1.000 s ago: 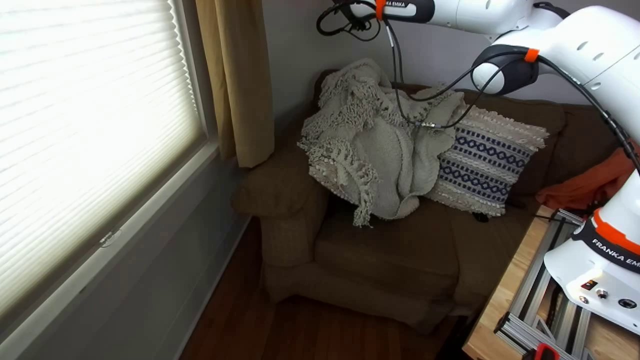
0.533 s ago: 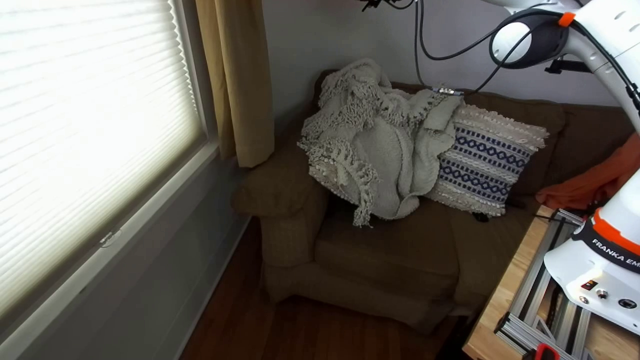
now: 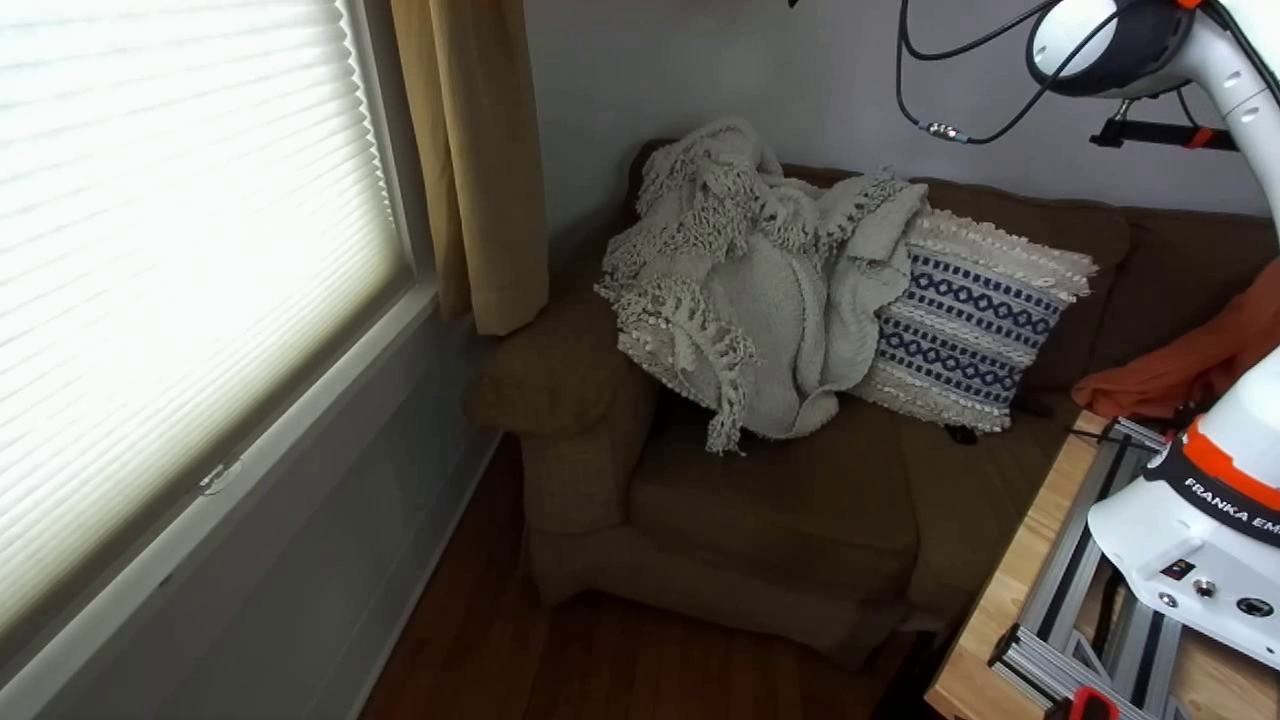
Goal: Unfold the blanket
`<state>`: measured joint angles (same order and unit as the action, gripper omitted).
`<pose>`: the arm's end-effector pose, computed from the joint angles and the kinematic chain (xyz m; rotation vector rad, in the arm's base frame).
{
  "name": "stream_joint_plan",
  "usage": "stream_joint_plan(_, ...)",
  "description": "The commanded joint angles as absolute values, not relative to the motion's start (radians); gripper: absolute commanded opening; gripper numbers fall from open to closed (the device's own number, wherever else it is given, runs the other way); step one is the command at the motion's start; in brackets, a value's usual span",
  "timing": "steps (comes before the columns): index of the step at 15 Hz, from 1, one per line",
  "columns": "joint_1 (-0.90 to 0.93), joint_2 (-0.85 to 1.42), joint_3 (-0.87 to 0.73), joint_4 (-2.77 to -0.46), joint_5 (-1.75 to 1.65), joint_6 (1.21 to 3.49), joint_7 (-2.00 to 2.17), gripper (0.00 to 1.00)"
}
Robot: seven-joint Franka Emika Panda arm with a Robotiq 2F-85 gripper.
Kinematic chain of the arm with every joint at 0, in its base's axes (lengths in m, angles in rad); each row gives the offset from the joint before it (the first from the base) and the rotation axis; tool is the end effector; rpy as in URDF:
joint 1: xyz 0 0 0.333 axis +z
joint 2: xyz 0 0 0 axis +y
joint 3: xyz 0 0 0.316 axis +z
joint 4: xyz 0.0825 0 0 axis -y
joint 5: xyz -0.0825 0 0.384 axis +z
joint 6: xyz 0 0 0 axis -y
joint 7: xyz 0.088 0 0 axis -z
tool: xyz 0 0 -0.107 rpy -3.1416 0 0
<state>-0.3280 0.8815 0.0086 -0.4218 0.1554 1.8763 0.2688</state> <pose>0.7397 -0.2368 0.6101 -2.7446 0.8435 -0.8523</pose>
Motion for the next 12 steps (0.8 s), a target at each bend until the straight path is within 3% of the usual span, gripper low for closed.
stream_joint_plan(1, -0.355, 0.822, 0.007, -0.464, 0.142, 1.716, 0.107, 1.00)
stream_joint_plan(5, -0.344, 0.815, -0.028, -0.454, 0.086, 1.620, 0.005, 1.00)
stream_joint_plan(12, -0.346, 0.828, -0.018, -0.443, 0.097, 1.648, 0.002, 1.00)
